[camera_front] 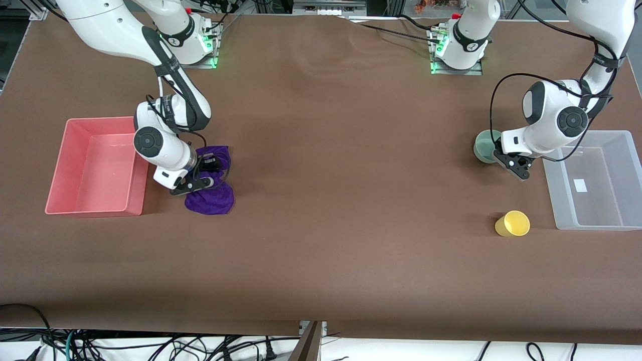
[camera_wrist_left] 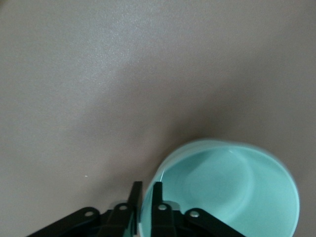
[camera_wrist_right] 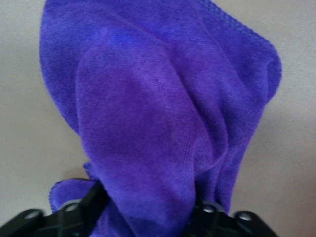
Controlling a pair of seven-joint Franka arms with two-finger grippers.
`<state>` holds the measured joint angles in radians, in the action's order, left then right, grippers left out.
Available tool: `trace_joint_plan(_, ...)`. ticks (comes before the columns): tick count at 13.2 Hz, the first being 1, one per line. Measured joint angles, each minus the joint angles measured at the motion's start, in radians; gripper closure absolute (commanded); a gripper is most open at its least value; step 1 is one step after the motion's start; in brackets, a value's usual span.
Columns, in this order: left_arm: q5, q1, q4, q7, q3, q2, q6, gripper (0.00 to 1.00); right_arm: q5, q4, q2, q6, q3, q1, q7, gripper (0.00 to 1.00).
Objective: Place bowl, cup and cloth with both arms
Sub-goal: 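Carry the cloth into the pink bin while the left gripper moves bowl into clear bin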
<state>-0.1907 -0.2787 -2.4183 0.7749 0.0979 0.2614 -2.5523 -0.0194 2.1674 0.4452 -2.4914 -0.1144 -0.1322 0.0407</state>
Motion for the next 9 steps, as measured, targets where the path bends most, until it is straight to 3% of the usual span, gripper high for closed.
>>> trace_joint_plan(3, 0.000, 0.000, 0.018, 0.017, 0.003, -0.030, 0.019, 1.00, 0.000, -0.010, -0.011, 0.000, 0.000, -0.011, 0.000, 1.00)
trace_joint_plan(5, 0.000, -0.001, 0.081, 0.018, 0.003, -0.067, 0.131, 1.00, 0.000, -0.033, -0.034, 0.025, 0.003, -0.009, 0.000, 1.00)
trace_joint_plan(9, 0.000, -0.038, 0.384, 0.038, -0.002, -0.105, 0.494, 1.00, 0.000, -0.212, -0.113, 0.328, 0.022, 0.013, 0.003, 1.00)
